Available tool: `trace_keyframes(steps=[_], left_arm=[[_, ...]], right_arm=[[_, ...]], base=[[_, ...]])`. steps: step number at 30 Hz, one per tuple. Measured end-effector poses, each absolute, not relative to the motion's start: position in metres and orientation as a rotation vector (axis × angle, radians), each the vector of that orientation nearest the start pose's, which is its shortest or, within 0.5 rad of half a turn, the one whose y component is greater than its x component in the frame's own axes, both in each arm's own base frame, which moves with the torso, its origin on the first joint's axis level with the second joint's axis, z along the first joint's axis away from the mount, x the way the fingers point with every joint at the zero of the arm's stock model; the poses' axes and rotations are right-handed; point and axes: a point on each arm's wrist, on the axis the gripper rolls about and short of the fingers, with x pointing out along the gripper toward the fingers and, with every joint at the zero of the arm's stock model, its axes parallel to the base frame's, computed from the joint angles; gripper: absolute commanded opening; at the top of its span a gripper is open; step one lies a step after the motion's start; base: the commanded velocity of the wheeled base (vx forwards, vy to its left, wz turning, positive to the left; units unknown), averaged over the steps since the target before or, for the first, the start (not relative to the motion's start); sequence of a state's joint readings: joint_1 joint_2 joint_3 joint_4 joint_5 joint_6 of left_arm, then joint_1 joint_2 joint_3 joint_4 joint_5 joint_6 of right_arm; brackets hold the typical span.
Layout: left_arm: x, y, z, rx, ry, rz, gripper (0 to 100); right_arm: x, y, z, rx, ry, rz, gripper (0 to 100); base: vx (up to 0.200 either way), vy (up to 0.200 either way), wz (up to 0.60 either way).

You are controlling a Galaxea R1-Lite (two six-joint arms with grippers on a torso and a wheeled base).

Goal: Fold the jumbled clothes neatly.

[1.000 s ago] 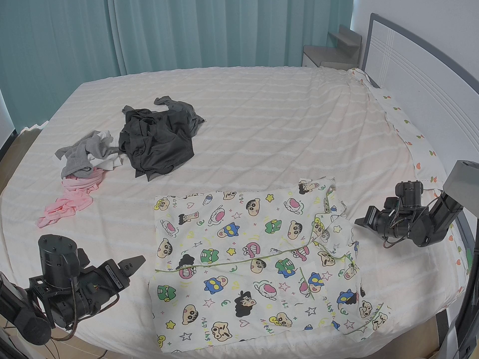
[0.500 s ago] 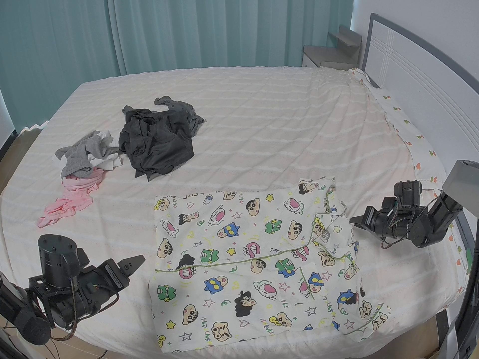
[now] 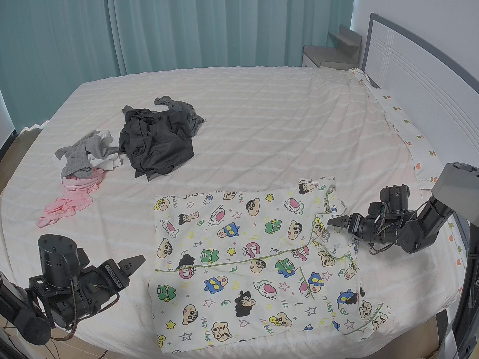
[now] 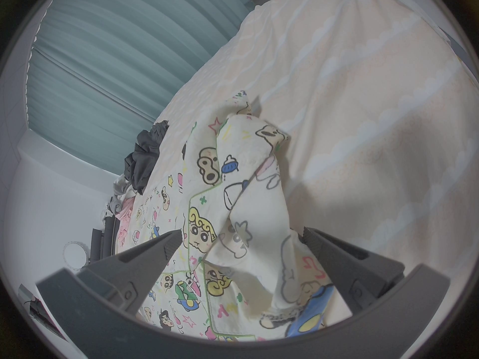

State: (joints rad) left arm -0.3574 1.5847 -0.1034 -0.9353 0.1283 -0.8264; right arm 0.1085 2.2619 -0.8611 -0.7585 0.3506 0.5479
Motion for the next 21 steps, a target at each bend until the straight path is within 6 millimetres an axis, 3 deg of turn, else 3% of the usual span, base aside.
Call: trace_keyframes(steps=[1,2,14,21], left_arm=[[0.172,-0.061,0.08,-0.672,0.587,0.009,100],[0.172,-0.061,0.08,-0.671,0.587,0.009,100],[0.172,-0.061,0.08,-0.672,0.585,0.009,100],[0.172,-0.061,0.08,-0.673,0.584,0.011,100]], right_arm=[[0.373,0.05,0.01,0.597,0.755,0.258,100],[0.373,0.051,0.008,0.595,0.76,0.261,0],[0.372,0.06,-0.002,0.581,0.794,0.286,0],[0.374,0.054,-0.003,0.544,0.761,0.213,0]], base=[[0.0,0.0,0.0],[0.0,0.0,0.0],[0.0,0.0,0.0],[0.0,0.0,0.0]])
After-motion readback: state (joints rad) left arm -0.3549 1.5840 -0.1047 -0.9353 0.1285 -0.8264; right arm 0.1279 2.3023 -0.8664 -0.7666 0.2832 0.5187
